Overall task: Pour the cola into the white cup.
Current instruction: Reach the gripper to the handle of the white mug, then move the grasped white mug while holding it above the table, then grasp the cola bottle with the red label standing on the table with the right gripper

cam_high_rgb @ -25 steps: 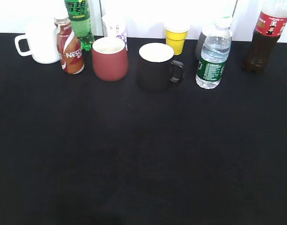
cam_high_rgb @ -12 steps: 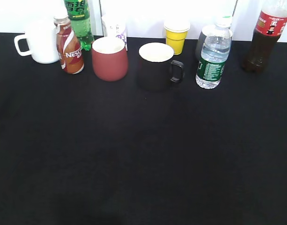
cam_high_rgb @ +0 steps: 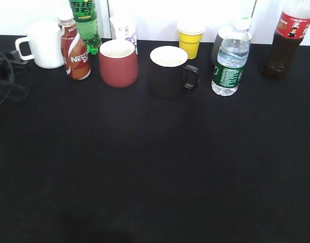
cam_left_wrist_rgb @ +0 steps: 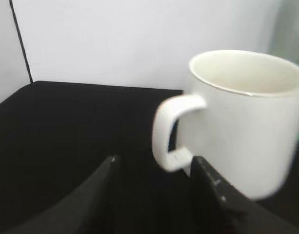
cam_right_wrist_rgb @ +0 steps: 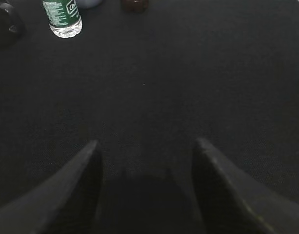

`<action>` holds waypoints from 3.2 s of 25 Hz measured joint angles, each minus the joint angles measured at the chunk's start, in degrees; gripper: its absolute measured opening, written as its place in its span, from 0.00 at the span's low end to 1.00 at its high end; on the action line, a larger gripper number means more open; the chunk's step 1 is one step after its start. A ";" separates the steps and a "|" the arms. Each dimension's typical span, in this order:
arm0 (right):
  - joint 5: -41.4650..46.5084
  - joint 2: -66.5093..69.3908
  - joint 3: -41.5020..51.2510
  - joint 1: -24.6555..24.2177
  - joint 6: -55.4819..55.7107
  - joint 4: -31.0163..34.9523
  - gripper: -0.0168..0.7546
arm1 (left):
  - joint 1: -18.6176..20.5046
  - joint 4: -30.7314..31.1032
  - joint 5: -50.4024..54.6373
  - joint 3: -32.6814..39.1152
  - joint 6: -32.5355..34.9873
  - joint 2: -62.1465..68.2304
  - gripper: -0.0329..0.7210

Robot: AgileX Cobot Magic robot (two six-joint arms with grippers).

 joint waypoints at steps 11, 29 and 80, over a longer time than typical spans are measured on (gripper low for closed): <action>0.00 0.00 0.00 -0.04 0.00 0.00 0.60 | 1.22 0.16 6.63 -18.46 0.00 11.25 0.49; 0.00 0.00 0.00 -0.04 0.00 0.00 0.60 | 4.73 0.83 -0.88 0.55 0.92 -4.64 0.13; -121.43 132.91 -36.95 -0.04 1.09 -7.48 0.66 | -15.87 10.53 -4.84 32.05 0.43 -32.89 0.12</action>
